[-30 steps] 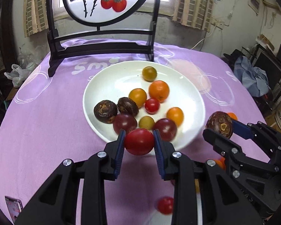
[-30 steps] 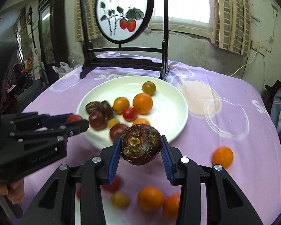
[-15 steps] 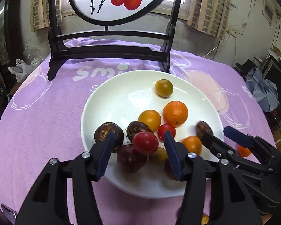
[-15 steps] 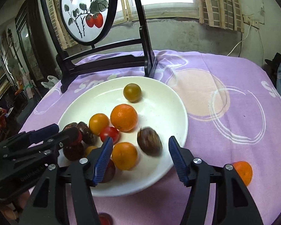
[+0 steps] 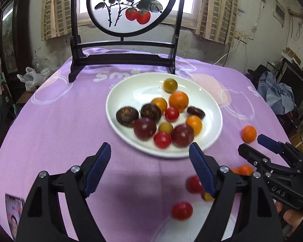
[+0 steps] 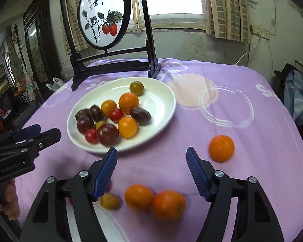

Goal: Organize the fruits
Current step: 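Grasp a large mandarin with the right gripper while the left grasps a red tomato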

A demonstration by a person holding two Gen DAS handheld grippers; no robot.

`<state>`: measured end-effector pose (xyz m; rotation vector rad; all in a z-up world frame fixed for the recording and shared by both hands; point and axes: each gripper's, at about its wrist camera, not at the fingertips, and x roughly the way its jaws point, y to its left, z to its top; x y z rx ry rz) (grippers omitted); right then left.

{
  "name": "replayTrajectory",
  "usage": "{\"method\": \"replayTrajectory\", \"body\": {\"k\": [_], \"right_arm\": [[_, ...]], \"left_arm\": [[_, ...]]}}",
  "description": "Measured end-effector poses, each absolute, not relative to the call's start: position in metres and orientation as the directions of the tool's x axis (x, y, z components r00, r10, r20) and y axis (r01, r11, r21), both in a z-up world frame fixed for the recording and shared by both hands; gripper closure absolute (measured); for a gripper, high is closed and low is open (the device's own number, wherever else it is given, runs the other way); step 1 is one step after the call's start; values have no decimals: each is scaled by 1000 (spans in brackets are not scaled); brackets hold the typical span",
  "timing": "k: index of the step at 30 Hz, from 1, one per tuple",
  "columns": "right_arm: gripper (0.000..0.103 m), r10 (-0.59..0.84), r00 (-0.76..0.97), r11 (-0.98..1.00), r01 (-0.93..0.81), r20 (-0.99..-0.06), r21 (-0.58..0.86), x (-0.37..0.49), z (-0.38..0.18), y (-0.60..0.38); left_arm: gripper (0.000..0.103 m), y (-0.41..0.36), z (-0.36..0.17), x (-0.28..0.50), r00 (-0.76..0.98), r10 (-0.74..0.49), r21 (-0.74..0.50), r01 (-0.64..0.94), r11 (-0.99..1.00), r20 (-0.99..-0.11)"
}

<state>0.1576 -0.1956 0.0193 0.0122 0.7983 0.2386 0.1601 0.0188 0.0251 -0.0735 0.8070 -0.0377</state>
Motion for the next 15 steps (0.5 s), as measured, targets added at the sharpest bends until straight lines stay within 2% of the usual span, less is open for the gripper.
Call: {"method": "replayTrajectory", "body": {"k": [6,15], "right_arm": [[31,183,663,977,-205,-726,59,115,8,-212],[31,116,607,980,-198,-786,-8,88,-25,-216]], "left_arm": [[21,13,0,116,651,-83,-81,33,996,-754],[18,11,-24,94,633,-97,-81,54,995,-768]]}}
